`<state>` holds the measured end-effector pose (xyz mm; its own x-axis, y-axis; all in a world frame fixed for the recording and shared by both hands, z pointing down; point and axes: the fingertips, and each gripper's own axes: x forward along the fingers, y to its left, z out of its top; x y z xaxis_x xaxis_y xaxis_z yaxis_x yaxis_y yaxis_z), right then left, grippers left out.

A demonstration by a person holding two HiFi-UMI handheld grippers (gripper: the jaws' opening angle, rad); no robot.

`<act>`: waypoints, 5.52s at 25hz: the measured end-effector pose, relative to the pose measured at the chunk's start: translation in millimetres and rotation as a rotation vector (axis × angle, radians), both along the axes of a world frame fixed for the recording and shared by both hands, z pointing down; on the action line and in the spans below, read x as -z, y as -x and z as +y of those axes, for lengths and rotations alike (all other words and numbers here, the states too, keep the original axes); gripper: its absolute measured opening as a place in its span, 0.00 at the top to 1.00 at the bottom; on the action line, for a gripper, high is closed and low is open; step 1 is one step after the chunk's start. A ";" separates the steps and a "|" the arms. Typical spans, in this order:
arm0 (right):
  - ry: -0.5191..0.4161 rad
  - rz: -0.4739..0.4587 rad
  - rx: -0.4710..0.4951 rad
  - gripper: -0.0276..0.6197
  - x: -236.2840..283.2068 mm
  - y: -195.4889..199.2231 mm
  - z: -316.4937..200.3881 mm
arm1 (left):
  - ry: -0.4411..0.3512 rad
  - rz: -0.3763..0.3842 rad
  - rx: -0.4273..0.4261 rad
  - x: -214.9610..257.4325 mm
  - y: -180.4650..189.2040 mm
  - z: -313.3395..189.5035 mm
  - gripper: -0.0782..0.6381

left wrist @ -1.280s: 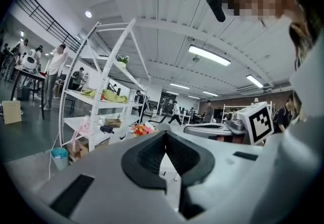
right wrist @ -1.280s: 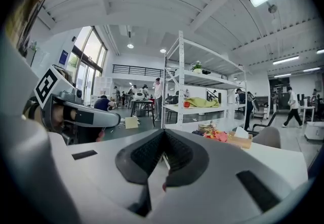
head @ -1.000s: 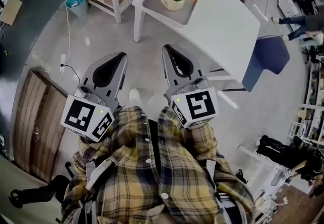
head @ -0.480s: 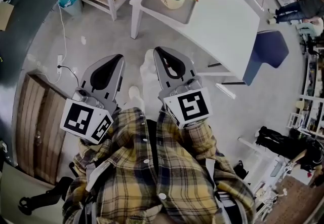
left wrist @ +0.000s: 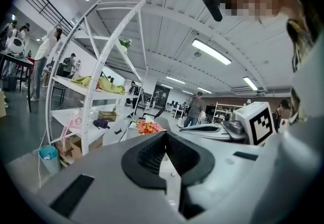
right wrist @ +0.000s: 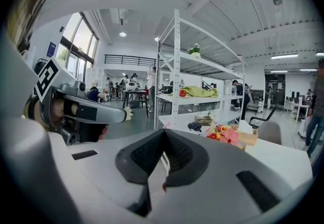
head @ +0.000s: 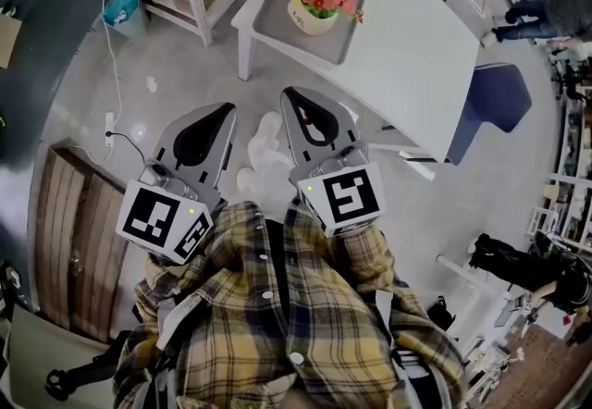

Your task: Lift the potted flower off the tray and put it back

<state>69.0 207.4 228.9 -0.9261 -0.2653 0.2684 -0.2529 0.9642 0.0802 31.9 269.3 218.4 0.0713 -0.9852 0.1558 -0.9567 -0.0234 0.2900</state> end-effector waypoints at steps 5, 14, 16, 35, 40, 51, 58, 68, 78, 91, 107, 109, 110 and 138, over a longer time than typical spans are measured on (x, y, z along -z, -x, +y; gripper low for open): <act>-0.001 -0.009 -0.014 0.96 1.9 21.9 -45.7 | -0.004 -0.012 -0.024 3.0 20.7 -48.8 0.88; -0.013 -0.046 -0.065 0.96 17.8 57.9 -149.5 | -0.028 -0.047 -0.060 20.8 63.7 -151.2 0.88; -0.016 -0.053 -0.079 0.96 21.7 59.9 -171.8 | -0.036 -0.057 -0.075 25.9 67.3 -173.9 0.88; -0.021 -0.031 -0.388 0.96 27.5 68.3 -297.1 | -0.053 -0.053 -0.341 32.6 105.6 -312.6 0.88; -0.017 -0.022 -0.519 0.96 25.5 80.3 -315.7 | -0.045 -0.063 -0.468 30.6 123.6 -341.7 0.88; 0.031 0.013 -0.767 0.96 9.9 67.9 -322.9 | 0.012 -0.031 -0.677 4.2 133.5 -362.1 0.88; 0.045 0.019 -0.768 0.96 -0.3 58.0 -321.7 | 0.031 -0.018 -0.680 -9.4 129.6 -363.9 0.88; 0.165 -0.005 -0.720 0.96 -30.2 45.8 -299.0 | 0.085 -0.004 -0.750 -41.6 125.2 -351.6 0.88; 0.255 0.027 -0.669 0.84 -57.7 22.6 -282.2 | 0.127 0.024 -0.804 -72.4 131.2 -345.7 0.77; 0.381 0.128 -0.425 0.58 -114.2 17.6 -251.2 | 0.236 -0.052 -0.913 -126.5 129.2 -329.3 0.56; 0.387 0.213 -0.338 0.51 -193.6 27.5 -260.4 | 0.309 -0.224 -1.051 -202.2 92.1 -316.3 0.43; 0.381 0.203 -0.338 0.48 -198.4 30.6 -263.0 | 0.311 -0.228 -1.043 -206.8 89.5 -319.6 0.43; 0.382 0.194 -0.340 0.47 -200.1 31.5 -264.2 | 0.311 -0.228 -1.039 -208.7 88.4 -320.9 0.43; 0.474 0.111 -0.157 0.42 -204.2 37.1 -270.4 | 0.309 -0.251 -1.098 -219.8 60.0 -326.4 0.43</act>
<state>31.9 -63.0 433.1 -0.8437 -0.2245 0.4877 -0.4127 0.8521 -0.3217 -28.1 -57.1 438.2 0.7949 -0.3310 0.5085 -0.4974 -0.8355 0.2336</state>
